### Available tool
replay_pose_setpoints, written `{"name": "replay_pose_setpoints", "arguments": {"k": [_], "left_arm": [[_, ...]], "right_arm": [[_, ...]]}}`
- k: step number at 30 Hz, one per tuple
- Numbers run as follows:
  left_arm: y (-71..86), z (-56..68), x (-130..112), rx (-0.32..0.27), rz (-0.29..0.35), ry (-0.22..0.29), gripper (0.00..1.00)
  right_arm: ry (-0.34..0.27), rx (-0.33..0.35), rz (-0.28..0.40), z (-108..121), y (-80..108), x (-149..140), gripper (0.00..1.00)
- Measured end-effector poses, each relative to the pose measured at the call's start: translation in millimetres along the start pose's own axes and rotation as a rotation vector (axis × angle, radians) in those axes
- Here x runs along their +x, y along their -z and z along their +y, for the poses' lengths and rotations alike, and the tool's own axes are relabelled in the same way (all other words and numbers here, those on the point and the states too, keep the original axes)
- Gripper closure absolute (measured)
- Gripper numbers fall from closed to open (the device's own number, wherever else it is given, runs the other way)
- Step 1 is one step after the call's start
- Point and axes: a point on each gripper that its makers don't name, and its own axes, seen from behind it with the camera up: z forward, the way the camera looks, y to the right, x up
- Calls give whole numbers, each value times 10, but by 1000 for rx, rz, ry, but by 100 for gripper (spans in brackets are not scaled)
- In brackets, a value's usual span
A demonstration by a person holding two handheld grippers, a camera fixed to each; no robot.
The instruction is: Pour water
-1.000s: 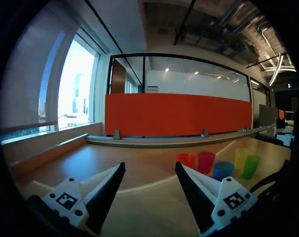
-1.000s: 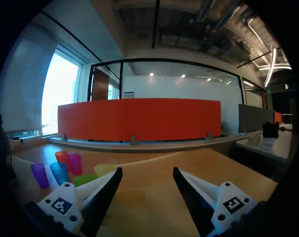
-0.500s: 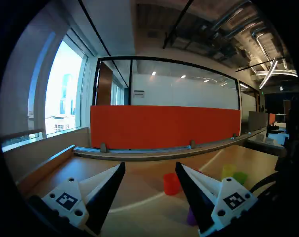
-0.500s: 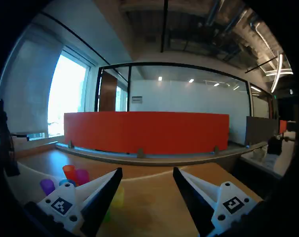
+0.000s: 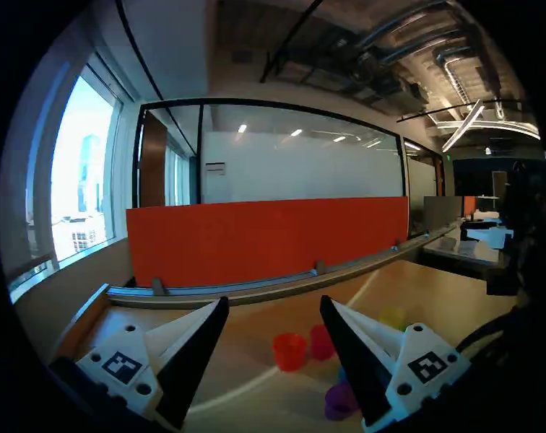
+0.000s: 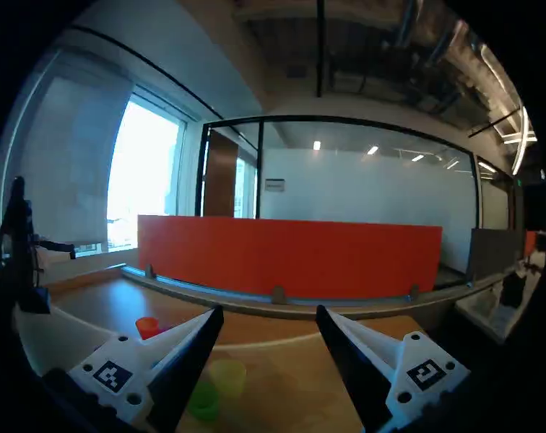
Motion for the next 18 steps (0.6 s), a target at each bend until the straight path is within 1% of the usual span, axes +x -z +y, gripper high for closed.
{"name": "replay_pose_setpoints", "arguments": {"k": [2, 6, 14, 18], "left_arm": [[-34, 59, 28, -36, -14, -1, 6], [-92, 172, 94, -101, -23, 7, 6], [-179, 290, 161, -180, -35, -1, 6], [-206, 391, 207, -232, -27, 1, 6]], "right_arm": [[9, 25, -15, -36, -7, 9, 1], [25, 99, -47, -176, -9, -4, 1], [-3, 250, -69, -479, -7, -29, 1], [-20, 327, -72, -623, 7, -11, 1]]}}
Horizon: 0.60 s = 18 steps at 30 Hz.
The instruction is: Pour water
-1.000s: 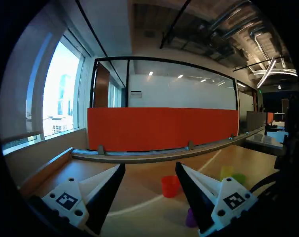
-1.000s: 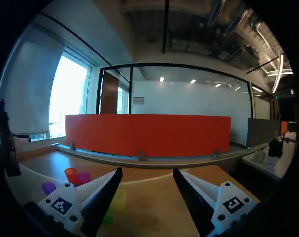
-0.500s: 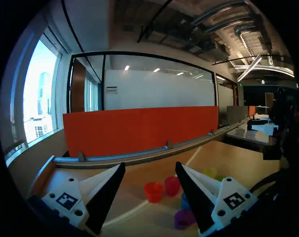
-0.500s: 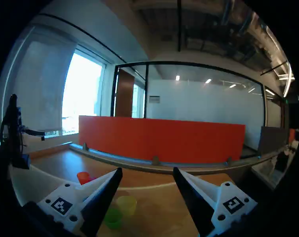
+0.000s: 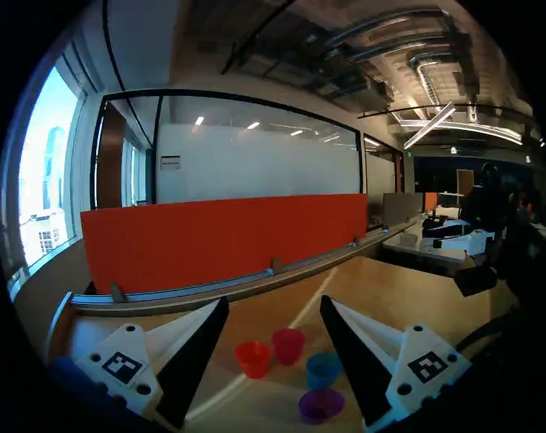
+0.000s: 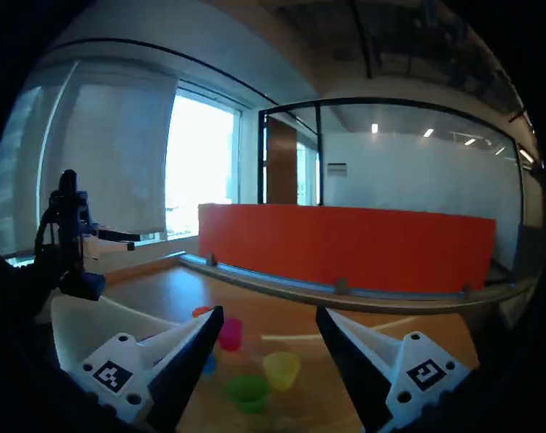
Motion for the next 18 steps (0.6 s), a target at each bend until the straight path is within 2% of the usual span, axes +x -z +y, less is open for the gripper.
{"name": "replay_pose_setpoints", "arguments": {"k": [9, 12, 18], "left_arm": [[-79, 298, 124, -174, 25, 44, 6], [-96, 344, 148, -212, 24, 46, 6], [-132, 368, 112, -248, -6, 10, 6]], "right_arm": [[-7, 118, 8, -222, -50, 104, 1], [-10, 135, 1, -255, -70, 119, 1], [7, 147, -41, -269, -119, 48, 1]]}}
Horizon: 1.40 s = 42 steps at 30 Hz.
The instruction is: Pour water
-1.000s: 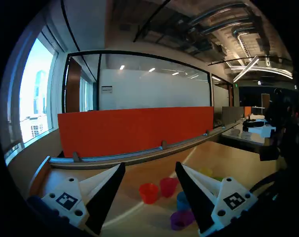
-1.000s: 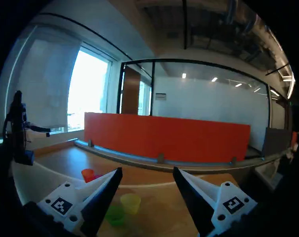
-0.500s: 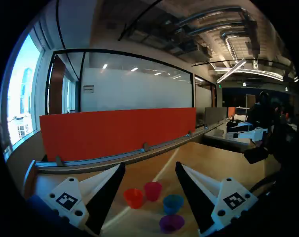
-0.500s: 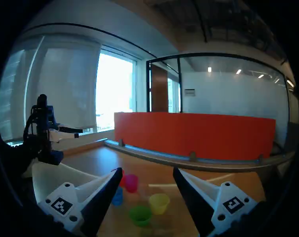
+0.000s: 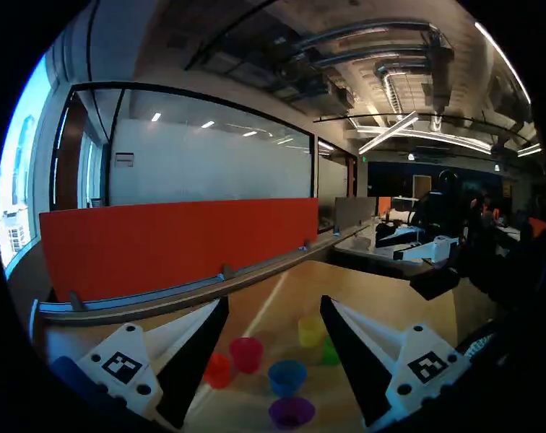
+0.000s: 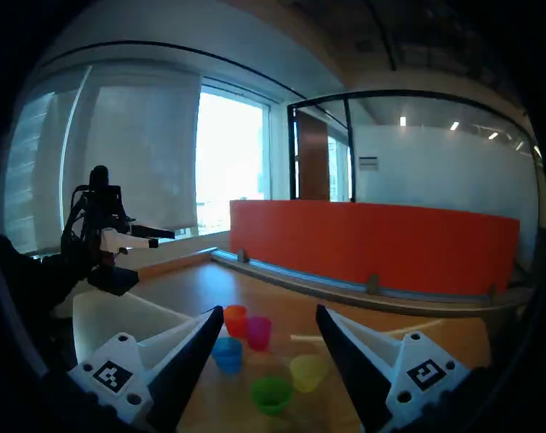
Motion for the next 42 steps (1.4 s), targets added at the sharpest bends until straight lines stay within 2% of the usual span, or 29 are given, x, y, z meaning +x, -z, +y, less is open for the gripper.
{"name": "replay_pose_setpoints", "arguments": {"k": [5, 11, 18, 27, 33, 42], "left_arm": [[-59, -47, -75, -23, -48, -15, 6], [-147, -120, -159, -59, -109, 3, 6], [-235, -50, -312, -130, -183, -2, 6], [-401, -96, -541, -138, -254, -50, 6], [-521, -58, -731, -167, -301, -77, 6], [-695, -19, -1034, -196, -372, -93, 6]], "right_arm": [[23, 6, -48, 12, -48, -61, 1], [59, 30, -129, -29, -89, -170, 1], [114, 55, -220, -44, -146, -353, 1], [145, 80, -292, -107, -231, -536, 1], [171, 90, -343, -124, -269, -718, 0], [167, 103, -408, -103, -343, -1082, 0]]}}
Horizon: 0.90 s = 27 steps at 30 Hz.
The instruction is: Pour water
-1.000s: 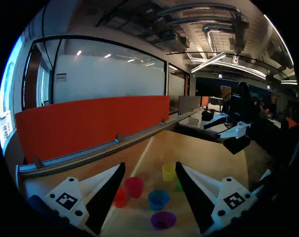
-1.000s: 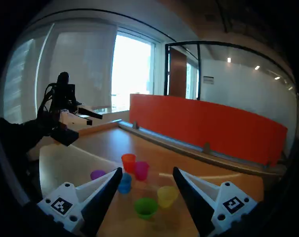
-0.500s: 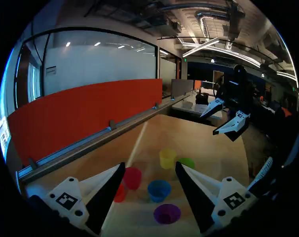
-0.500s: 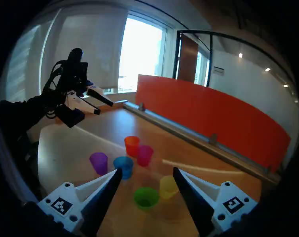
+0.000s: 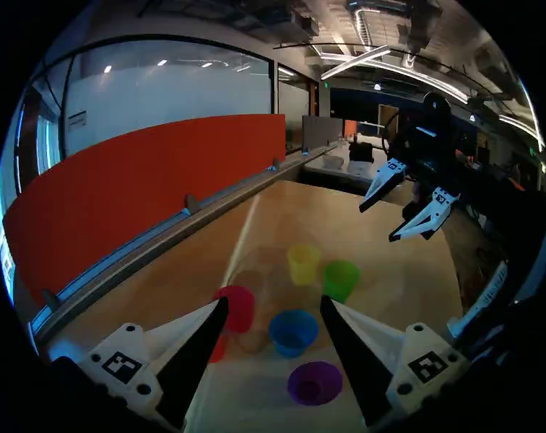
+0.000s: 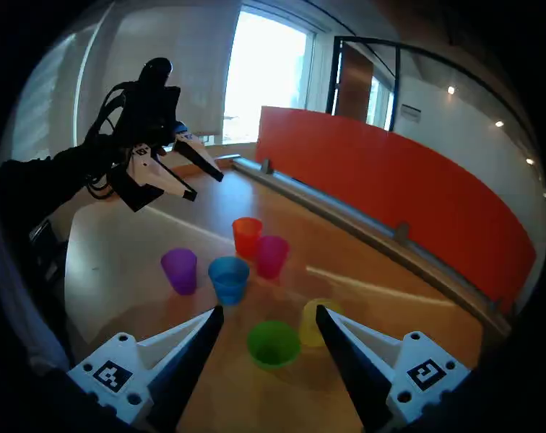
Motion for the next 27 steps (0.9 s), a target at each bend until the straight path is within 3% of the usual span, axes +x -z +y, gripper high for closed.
{"name": "replay_pose_setpoints", "arguments": {"k": [18, 27], "left_arm": [[-412, 74, -600, -55, -133, -36, 6], [-554, 75, -779, -70, -186, -48, 6]], "right_arm": [[-20, 10, -92, 11, -340, -524, 0], [-35, 14, -119, 14, -444, -701, 0]]}}
